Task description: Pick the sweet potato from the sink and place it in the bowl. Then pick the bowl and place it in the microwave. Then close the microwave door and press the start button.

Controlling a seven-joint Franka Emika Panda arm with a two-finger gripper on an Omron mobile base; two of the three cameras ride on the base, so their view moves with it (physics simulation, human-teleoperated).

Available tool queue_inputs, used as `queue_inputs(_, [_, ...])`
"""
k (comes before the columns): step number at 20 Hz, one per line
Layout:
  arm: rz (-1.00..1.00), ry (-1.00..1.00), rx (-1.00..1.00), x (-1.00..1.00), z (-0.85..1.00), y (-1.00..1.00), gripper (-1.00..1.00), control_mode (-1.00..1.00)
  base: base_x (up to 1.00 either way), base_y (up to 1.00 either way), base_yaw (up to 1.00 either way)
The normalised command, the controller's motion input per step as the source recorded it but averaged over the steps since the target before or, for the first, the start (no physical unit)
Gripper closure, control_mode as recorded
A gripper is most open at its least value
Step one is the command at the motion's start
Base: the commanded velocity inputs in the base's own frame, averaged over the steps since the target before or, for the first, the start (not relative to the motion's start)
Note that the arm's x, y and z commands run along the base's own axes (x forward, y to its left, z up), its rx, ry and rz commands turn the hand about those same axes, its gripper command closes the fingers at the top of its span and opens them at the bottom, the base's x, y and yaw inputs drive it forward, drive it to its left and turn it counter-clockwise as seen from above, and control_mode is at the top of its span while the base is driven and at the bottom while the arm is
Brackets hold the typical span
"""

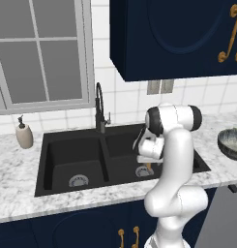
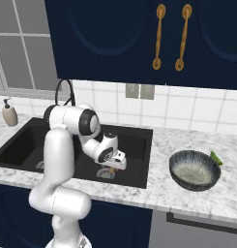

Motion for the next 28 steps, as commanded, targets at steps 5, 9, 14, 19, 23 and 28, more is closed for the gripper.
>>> queue_inputs(5, [0.00, 0.00, 0.02, 0.48, -0.31, -0.08, -1.00, -1.00, 0.00, 0.00, 0.00])
queue_inputs(9, [0.00, 0.02, 0.00, 0.56, -0.40, 0.00, -1.00, -1.00, 0.00, 0.00, 0.00])
queue_inputs(14, [0.00, 0.04, 0.00, 0.33, -0.43, 0.00, -1.00, -1.00, 0.00, 0.00, 0.00])
queue_inputs(19, [0.00, 0.01, 0.00, 0.02, -0.36, 0.08, 1.00, -1.00, 0.00, 0.00, 0.00])
queue_inputs(23, [0.00, 0.02, 0.00, 0.00, -0.13, 0.11, 1.00, -1.00, 0.00, 0.00, 0.00])
queue_inputs(28, [-0.01, 0.00, 0.00, -0.16, 0.09, 0.05, 1.00, -1.00, 0.00, 0.00, 0.00])
